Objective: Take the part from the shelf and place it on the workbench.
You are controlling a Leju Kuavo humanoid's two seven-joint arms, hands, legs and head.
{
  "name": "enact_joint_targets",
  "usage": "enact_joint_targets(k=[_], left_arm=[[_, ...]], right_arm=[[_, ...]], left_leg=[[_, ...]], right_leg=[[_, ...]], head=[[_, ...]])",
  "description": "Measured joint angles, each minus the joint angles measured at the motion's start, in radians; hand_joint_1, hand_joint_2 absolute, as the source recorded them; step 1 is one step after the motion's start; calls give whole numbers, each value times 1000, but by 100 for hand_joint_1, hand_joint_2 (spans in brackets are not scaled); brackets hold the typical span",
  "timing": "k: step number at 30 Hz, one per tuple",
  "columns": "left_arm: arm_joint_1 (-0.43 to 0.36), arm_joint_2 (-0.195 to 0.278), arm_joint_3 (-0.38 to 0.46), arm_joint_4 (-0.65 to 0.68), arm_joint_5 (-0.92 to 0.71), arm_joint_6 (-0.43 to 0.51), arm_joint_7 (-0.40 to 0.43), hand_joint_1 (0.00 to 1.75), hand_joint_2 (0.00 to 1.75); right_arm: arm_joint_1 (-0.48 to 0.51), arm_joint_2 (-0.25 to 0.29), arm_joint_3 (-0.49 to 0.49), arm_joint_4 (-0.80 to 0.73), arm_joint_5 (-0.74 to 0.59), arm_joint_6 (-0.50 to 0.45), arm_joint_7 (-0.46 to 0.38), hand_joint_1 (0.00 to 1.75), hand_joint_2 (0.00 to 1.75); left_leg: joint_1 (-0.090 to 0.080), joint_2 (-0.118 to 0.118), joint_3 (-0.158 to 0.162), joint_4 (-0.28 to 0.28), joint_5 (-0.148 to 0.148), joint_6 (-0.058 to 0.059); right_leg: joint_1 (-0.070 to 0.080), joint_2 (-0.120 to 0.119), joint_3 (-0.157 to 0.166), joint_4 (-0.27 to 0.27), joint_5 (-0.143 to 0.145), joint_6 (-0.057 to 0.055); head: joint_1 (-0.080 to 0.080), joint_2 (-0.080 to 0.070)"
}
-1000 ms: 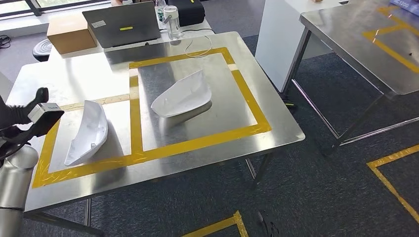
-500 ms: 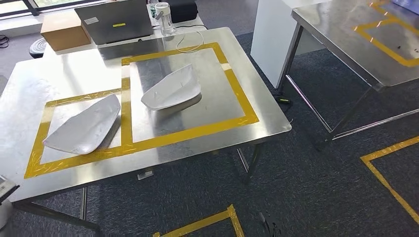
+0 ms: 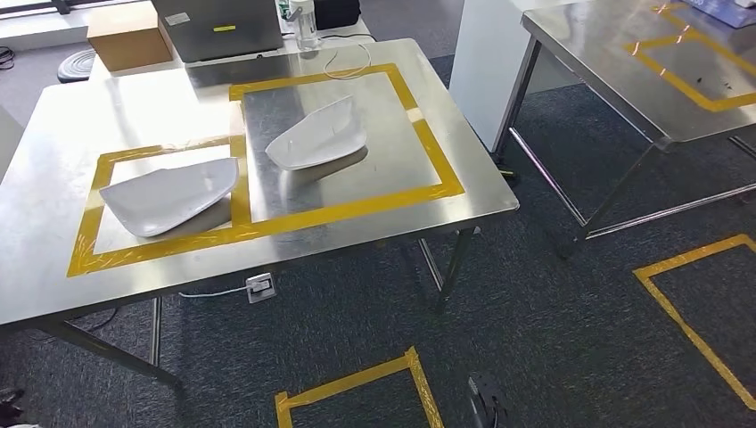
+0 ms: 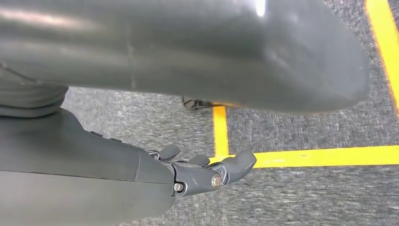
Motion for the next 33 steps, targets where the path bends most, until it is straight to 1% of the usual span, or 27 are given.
enact_joint_targets(k=[1,3,4,5,6,8,9,10,11,12,13,15,16,18,19,20,21,23,24,25,26,27,28,30,31,32,33], left_arm=[[17,-9,-25,-6,-4,0,-1,0,0],[47,-18,-58,-10,15,0,-10,0,0],[61,-18,-64,-10,28,0,-13,0,0],[73,-15,-68,-10,41,0,-14,0,0],[83,-12,-71,-10,51,0,-15,0,0],[99,-8,-77,-10,60,0,-16,0,0],[105,-7,-78,-10,61,0,-16,0,0],[110,-6,-79,-10,62,0,-16,0,0],[113,-5,-80,-10,61,0,-16,0,0],[115,-4,-81,-9,58,0,-16,0,0],[116,-4,-84,-8,55,0,-15,0,0],[119,-8,-94,9,54,0,-11,0,0],[121,-12,-99,28,63,-1,-9,0,0],[128,-22,-104,85,92,-1,-10,0,0],[130,-31,-104,122,110,-1,-5,0,0],[131,-41,-100,177,135,-1,10,0,0],[127,-55,-93,255,175,-2,32,0,0],[111,-80,-60,486,301,-4,66,0,0],[101,-87,-35,616,366,-6,65,0,0],[89,-90,-5,748,422,-11,63,0,0],[77,-91,27,871,463,-22,75,0,0],[65,-91,60,990,490,-37,111,0,0],[58,-89,91,1097,502,-59,174,0,0],[64,-78,129,1271,481,-119,365,0,0],[73,-69,136,1341,461,-149,481,0,0],[84,-60,140,1403,451,-172,598,0,0],[97,-51,146,1458,457,-181,703,0,0]], right_arm=[[-1,-2,0,-1,5,2,3,0,0],[-2,-3,0,-2,15,3,15,0,0],[-2,-4,0,-2,18,3,23,0,0],[-2,-4,0,-2,21,3,29,0,0],[-1,-5,0,-2,22,3,34,0,0],[-1,-6,0,-2,23,2,39,0,0],[-1,-6,0,-2,23,2,39,0,0],[-1,-6,0,-2,23,2,40,0,0],[-1,-6,0,-2,23,2,41,0,0],[-1,-6,0,-2,23,1,46,0,0],[-1,-6,0,-2,22,-1,55,0,0],[-2,-7,0,-2,14,-8,86,0,0],[-3,-8,0,-2,8,-13,102,0,0],[-3,-9,-2,-2,-3,-23,122,0,0],[-2,-10,-3,-2,-7,-24,120,0,0],[0,-10,-5,-2,-12,-22,107,0,0],[2,-11,-7,-2,-17,-18,85,0,0],[1,-9,-13,-2,-22,-9,32,0,0],[-1,-7,-16,-2,-20,-7,17,0,0],[-2,-6,-19,-2,-16,-7,18,0,0],[-3,-5,-20,-2,-9,-9,30,0,0],[-2,-4,-20,-2,-2,-12,48,0,0],[-2,-3,-20,-2,3,-17,68,0,0],[-4,-2,-21,-4,6,-26,101,0,0],[-4,-1,-21,-4,4,-30,111,0,0],[-4,0,-23,-4,-1,-34,113,0,0],[-3,2,-26,-4,-11,-37,109,0,0]], left_leg=[[-1,0,0,0,7,-6],[1,-1,0,-3,17,-17],[2,-4,-6,3,3,-24],[3,-7,-17,24,-30,-30],[5,-9,-33,66,-79,-37],[10,-11,-63,190,-173,-48],[12,-11,-67,244,-190,-52],[14,-11,-57,272,-182,-54],[16,-11,-31,266,-158,-55],[17,-11,16,222,-133,-54],[18,-13,73,153,-127,-53],[14,-18,170,21,-147,-41],[9,-21,189,-13,-159,-32],[5,-21,183,-26,-148,-11],[5,-19,174,-29,-135,0],[6,-16,161,-33,-121,10],[7,-14,146,-36,-105,18],[3,-12,114,-35,-77,26],[1,-9,98,-33,-64,27],[-2,-6,80,-28,-52,28],[-3,-3,62,-22,-41,27],[-4,0,45,-15,-32,25],[-5,2,31,-8,-25,22],[-7,8,14,2,-12,14],[-7,10,12,2,-5,9],[-6,12,11,0,3,3],[-6,13,10,-5,13,-3]], right_leg=[[3,1,8,-20,-7,-8],[1,-1,-3,-25,7,-23],[-1,-3,-10,-27,19,-31],[-3,-6,-20,-30,31,-36],[-5,-8,-33,-31,44,-40],[-6,-10,-64,-29,69,-41],[-6,-11,-80,-28,81,-40],[-7,-12,-97,-26,94,-38],[-8,-13,-113,-23,105,-35],[-9,-14,-128,-21,116,-31],[-10,-13,-140,-19,127,-26],[-11,-13,-149,-19,145,-13],[-11,-13,-148,-22,155,-5],[-15,-12,-147,-33,175,11],[-16,-10,-152,-31,169,17],[-17,-8,-160,-15,143,21],[-18,-7,-172,20,98,23],[-13,-5,-199,139,-6,24],[-10,-4,-207,200,-31,24],[-6,-4,-205,240,-28,22],[-3,-4,-188,250,-5,19],[0,-3,-152,224,24,14],[4,-2,-99,167,37,6],[12,1,-2,29,14,-10],[15,1,22,-14,-3,-18],[18,1,27,-34,-9,-24],[17,-1,20,-37,1,-30]], head=[[1,0],[2,0],[1,0],[0,0],[-1,0],[-2,0],[-3,0],[-2,0],[-2,0],[-2,0],[-3,0],[-2,0],[-3,0],[-6,0],[-8,0],[-9,0],[-9,0],[-7,0],[-7,0],[-7,0],[-6,0],[-6,0],[-6,0],[-7,0],[-7,0],[-6,0],[-5,0]])
